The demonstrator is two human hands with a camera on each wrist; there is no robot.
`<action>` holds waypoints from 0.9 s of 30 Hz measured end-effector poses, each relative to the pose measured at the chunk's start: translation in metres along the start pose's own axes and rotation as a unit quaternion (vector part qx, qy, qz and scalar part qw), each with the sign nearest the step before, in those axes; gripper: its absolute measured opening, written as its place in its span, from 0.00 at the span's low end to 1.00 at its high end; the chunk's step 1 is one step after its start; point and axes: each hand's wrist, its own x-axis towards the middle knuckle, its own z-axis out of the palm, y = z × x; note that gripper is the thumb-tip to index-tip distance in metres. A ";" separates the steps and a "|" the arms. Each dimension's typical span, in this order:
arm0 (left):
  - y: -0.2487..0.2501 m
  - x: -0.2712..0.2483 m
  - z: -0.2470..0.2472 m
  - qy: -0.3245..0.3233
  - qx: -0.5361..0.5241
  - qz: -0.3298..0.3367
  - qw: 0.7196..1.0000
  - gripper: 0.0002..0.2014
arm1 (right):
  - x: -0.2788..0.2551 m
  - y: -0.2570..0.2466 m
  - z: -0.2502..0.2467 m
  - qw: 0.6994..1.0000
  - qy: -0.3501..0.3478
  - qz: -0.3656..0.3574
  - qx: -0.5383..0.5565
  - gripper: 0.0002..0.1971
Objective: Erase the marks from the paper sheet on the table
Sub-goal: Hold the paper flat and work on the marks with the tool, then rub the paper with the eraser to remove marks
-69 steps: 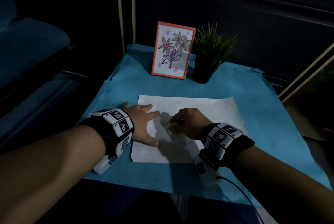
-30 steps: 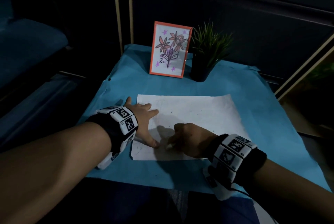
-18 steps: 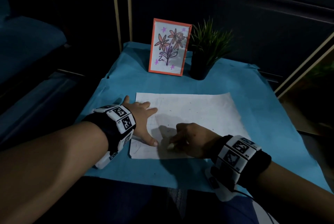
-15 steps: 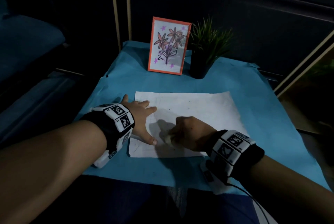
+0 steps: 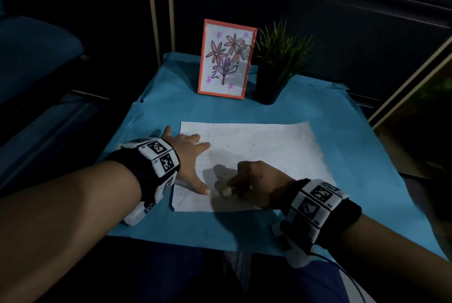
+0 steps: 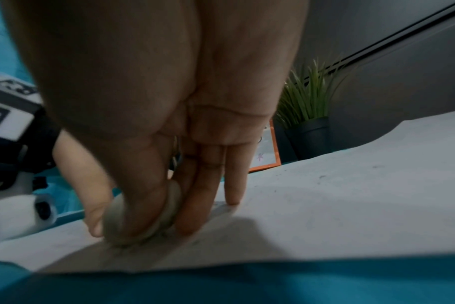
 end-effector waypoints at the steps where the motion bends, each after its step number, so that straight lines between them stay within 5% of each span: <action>1: 0.000 0.000 0.000 -0.001 0.000 0.000 1.000 0.61 | -0.003 0.000 -0.001 1.000 -0.016 -0.010 -0.002 0.14; 6: 0.000 -0.003 -0.001 0.000 -0.009 0.004 1.000 0.60 | -0.006 0.002 -0.006 0.999 -0.038 0.004 0.037 0.13; 13: -0.010 0.002 -0.018 0.065 -0.045 0.019 0.997 0.44 | 0.017 0.013 -0.025 0.980 0.138 0.058 0.130 0.13; 19: -0.019 0.010 -0.039 0.152 -0.290 0.088 0.941 0.23 | 0.042 0.006 -0.043 0.950 0.191 0.025 0.247 0.14; 22: -0.014 0.019 -0.045 0.180 -0.343 0.105 0.916 0.11 | 0.055 0.004 -0.047 0.949 0.212 0.012 0.233 0.15; 27: -0.016 0.037 -0.047 0.202 -0.313 0.062 0.926 0.07 | 0.071 0.016 -0.051 0.972 0.167 0.061 0.154 0.18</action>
